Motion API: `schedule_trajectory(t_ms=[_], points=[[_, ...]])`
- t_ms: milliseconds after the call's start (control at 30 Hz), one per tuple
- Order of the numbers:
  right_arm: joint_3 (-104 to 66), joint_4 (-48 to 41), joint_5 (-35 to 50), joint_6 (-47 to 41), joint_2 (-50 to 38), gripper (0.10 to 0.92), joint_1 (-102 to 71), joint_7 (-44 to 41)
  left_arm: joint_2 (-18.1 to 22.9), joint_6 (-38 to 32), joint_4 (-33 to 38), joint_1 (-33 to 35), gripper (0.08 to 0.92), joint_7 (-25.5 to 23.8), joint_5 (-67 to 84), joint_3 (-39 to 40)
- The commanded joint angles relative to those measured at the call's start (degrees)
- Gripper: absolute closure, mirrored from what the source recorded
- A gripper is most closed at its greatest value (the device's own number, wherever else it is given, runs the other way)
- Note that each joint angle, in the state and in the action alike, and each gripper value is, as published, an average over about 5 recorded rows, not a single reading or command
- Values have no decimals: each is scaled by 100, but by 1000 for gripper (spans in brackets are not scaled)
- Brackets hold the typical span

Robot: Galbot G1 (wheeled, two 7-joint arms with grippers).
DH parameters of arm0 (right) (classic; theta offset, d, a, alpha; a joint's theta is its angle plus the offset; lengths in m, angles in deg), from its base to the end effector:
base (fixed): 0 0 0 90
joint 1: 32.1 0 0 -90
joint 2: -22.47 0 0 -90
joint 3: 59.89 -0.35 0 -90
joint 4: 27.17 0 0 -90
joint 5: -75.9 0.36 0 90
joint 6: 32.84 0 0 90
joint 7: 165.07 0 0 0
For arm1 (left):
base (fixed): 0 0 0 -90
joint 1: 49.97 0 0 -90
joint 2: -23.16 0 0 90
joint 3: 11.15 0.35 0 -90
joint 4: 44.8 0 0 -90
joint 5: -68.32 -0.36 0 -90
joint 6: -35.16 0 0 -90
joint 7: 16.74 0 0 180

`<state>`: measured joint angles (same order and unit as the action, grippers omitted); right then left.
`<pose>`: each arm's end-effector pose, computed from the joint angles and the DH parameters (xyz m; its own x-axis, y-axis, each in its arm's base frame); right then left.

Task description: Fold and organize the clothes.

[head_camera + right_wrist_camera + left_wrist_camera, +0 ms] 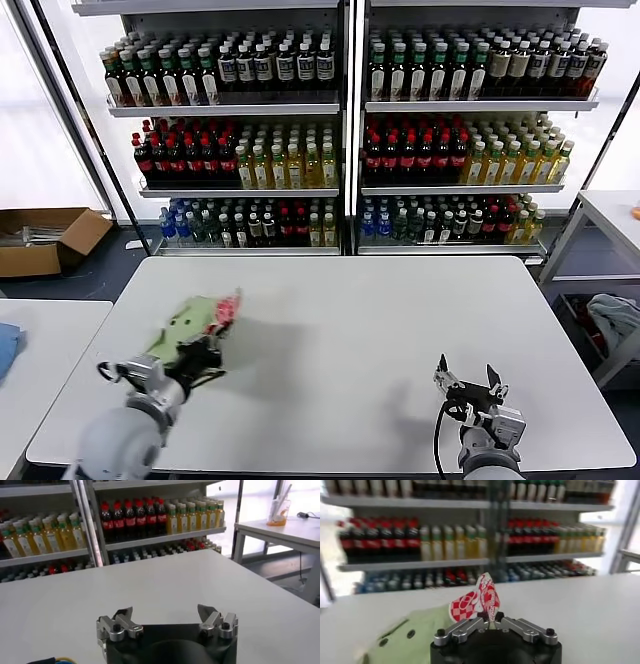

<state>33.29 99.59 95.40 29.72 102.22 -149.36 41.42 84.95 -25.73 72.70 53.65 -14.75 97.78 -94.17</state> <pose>0.1940 -0.0082 -0.2521 -0.9032 0.2176 0.3701 0.2500 0.9674 0.0414 0.2656 0.0527 -0.2499 -0.8849 0.2934 0.3617 0.2940 0.9543 -0.0547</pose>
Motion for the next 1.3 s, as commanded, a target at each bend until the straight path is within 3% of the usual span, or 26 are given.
schedule_trajectory(t_ms=[33, 400, 667, 800, 1033, 1200, 1300], points=[[-58, 178, -111, 7, 70, 203, -209, -18, 852, 178, -322, -340, 891, 32, -894, 1608], [58, 34, -226, -4, 108, 203, -130, -48, 1049, -379, -428, -652, 865, 18, -41, 1541], [155, -81, 19, -171, 126, 203, 25, -160, 1248, -969, -245, -910, 644, 274, 794, 1545], [311, -92, 1238, -269, 133, 203, 339, -110, 1195, -1010, -43, -790, 531, 456, 788, 1325], [1300, -293, 2607, -561, 62, 203, 1402, -57, 771, -615, 151, -423, 341, 1013, 57, 336], [1873, -863, 2831, -577, 96, 203, 2222, 210, 532, -557, 289, -91, 202, 1091, -497, -292], [2164, -1374, 2861, -588, 94, 203, 2672, 455, 451, -533, 398, 77, 180, 1142, -453, -567]])
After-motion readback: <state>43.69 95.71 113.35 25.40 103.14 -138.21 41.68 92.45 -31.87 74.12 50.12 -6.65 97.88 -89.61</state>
